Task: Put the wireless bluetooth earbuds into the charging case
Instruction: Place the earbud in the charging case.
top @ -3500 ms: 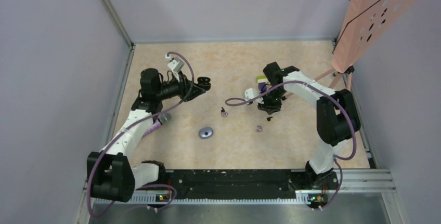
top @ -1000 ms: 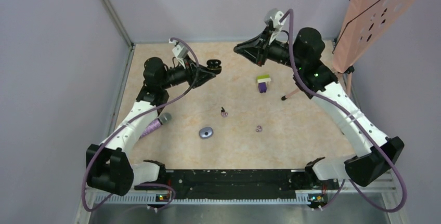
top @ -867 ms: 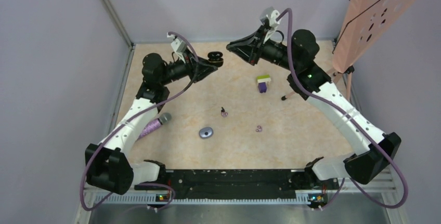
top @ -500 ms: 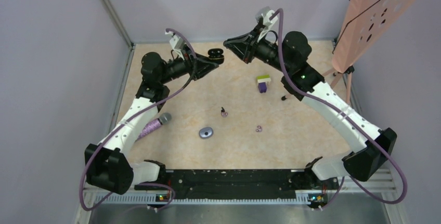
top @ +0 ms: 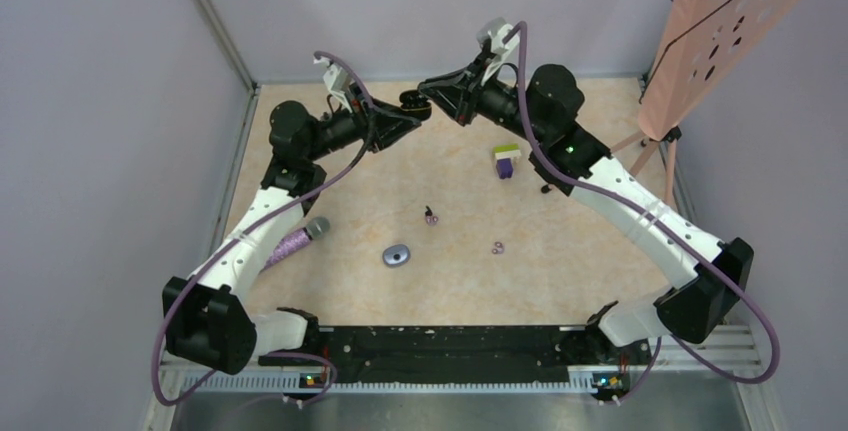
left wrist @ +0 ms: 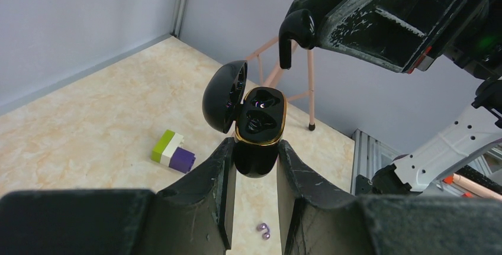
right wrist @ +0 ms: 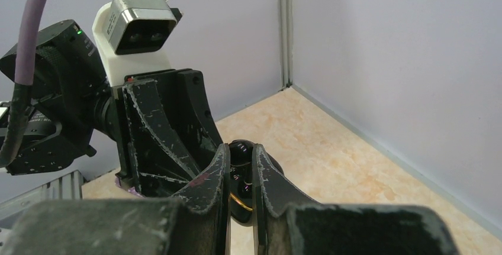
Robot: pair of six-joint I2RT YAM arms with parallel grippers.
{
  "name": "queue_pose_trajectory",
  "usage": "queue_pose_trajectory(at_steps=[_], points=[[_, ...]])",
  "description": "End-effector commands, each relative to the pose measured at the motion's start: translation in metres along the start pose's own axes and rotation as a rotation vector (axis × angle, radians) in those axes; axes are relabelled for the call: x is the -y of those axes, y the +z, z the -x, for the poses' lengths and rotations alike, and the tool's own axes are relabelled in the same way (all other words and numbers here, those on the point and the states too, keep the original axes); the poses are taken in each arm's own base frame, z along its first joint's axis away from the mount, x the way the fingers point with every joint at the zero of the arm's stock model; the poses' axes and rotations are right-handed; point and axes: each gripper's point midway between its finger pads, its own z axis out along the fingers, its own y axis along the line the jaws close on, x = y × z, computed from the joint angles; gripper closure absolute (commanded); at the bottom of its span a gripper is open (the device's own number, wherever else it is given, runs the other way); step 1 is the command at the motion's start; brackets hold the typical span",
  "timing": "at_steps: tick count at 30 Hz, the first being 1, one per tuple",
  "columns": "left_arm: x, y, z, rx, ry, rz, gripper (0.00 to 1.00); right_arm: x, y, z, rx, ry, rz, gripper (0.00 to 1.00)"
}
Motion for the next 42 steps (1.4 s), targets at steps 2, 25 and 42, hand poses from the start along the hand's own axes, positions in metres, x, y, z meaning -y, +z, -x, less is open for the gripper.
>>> queue_pose_trajectory(at_steps=[2,25,42], points=[[0.023,0.001,0.037,0.090,0.077,-0.046,1.00,-0.007,0.006,0.030,0.084,-0.013,0.004,1.00],[0.027,0.000,0.059,0.145,0.065,-0.022,1.00,-0.006,0.004,0.010,0.091,-0.016,-0.047,1.00],[0.022,-0.004,0.065,0.166,0.067,0.004,1.00,-0.001,0.008,0.001,0.114,-0.025,-0.102,1.00]])
